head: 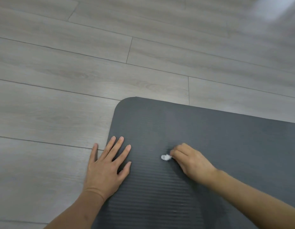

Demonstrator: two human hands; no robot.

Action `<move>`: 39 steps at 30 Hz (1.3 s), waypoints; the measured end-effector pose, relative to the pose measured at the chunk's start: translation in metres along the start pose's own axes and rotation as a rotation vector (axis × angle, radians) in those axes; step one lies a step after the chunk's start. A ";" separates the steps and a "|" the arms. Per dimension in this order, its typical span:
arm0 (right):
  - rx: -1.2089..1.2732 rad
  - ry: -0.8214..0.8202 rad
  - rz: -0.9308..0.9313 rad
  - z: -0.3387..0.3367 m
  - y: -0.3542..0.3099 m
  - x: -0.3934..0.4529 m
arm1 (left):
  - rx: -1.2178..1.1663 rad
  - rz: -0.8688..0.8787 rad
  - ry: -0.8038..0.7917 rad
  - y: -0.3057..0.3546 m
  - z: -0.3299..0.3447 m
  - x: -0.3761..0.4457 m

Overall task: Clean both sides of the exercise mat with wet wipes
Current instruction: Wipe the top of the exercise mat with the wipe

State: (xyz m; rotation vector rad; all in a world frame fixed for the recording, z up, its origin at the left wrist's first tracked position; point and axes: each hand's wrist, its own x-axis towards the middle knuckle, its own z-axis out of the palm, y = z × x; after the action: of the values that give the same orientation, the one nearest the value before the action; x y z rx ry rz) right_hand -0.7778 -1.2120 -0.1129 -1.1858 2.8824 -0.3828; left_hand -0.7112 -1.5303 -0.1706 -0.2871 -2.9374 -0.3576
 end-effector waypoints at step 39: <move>0.039 0.221 0.389 0.002 0.003 0.017 | -0.043 -0.052 0.017 0.000 0.003 0.000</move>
State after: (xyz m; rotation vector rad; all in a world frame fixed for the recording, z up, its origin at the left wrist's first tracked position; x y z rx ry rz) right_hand -0.7916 -1.2220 -0.1145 -0.5844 3.1741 -0.5843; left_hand -0.7113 -1.5300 -0.1733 -0.2129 -2.9283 -0.4281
